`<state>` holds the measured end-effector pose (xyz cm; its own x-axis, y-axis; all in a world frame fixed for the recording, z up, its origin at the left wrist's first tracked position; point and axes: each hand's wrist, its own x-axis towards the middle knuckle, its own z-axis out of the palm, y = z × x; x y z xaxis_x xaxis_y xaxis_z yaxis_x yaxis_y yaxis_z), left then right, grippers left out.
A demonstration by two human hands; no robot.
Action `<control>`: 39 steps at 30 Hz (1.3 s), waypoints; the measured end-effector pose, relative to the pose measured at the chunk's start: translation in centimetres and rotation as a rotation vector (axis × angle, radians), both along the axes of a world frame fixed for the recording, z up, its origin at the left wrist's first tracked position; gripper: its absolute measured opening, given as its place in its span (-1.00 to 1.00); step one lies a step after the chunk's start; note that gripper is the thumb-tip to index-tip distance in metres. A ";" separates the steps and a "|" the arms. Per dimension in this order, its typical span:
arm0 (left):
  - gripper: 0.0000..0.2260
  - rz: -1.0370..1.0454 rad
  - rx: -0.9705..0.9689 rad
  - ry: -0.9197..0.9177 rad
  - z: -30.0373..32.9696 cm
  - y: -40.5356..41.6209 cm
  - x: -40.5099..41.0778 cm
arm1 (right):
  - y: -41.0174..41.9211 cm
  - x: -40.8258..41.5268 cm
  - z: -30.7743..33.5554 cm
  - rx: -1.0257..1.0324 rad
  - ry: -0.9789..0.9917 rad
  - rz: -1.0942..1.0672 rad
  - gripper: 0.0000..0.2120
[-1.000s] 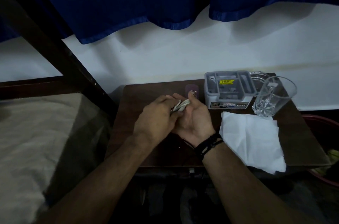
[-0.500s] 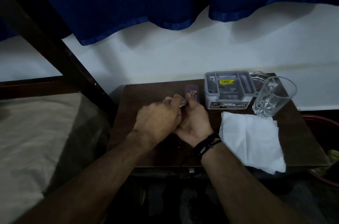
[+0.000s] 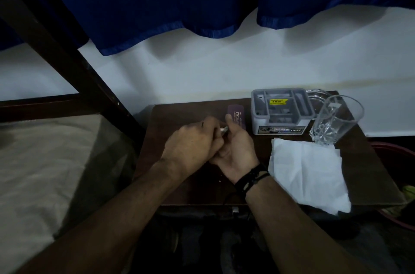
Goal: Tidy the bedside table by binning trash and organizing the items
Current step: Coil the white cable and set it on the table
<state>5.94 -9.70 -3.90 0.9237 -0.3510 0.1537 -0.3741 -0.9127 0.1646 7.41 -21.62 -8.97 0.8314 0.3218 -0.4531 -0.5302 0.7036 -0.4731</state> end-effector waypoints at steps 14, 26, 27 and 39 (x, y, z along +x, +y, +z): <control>-0.87 0.233 -0.481 0.125 -1.1 -0.2 2.1 | 0.1 -0.1 -0.1 -0.003 0.068 -0.079 -0.77; -0.65 0.085 -0.041 0.167 -0.7 -0.1 0.4 | 0.8 -0.3 0.4 -0.081 0.092 -0.046 -0.76; -0.66 0.097 -0.032 0.162 -0.5 0.0 0.5 | 0.8 -0.5 0.5 -0.086 0.075 -0.017 -0.75; -0.71 0.254 -0.203 0.214 -2.0 1.4 -0.6 | 1.0 -0.6 2.4 -0.743 -0.255 0.225 -0.75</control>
